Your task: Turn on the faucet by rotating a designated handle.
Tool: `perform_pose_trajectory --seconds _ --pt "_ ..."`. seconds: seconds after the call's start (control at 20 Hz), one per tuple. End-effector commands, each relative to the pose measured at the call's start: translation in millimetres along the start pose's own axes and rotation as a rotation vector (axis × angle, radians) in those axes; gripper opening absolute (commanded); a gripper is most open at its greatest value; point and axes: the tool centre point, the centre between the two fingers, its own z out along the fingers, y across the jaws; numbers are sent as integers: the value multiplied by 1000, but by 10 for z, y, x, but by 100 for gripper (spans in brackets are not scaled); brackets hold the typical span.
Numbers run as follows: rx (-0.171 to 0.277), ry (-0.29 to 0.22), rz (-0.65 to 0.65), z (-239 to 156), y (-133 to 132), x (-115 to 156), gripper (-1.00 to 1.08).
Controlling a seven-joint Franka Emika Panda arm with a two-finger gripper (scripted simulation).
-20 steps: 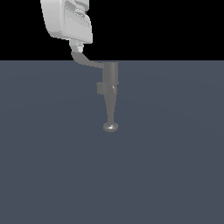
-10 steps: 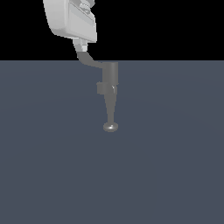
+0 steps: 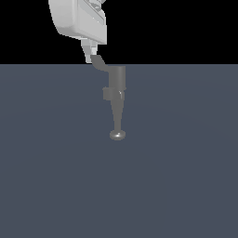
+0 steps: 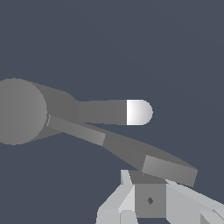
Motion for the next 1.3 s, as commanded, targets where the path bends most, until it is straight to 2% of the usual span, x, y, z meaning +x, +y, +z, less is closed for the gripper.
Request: perform_pose_trajectory --seconds 0.0,0.7,0.75,0.8,1.25 --pt "-1 0 1 5 1 63 -100" --pt "-8 3 6 24 17 937 -100" --pt "-8 3 6 24 17 937 -100" --pt "-1 1 -27 2 26 709 -100" --pt "-4 2 -14 12 -236 1028 -100"
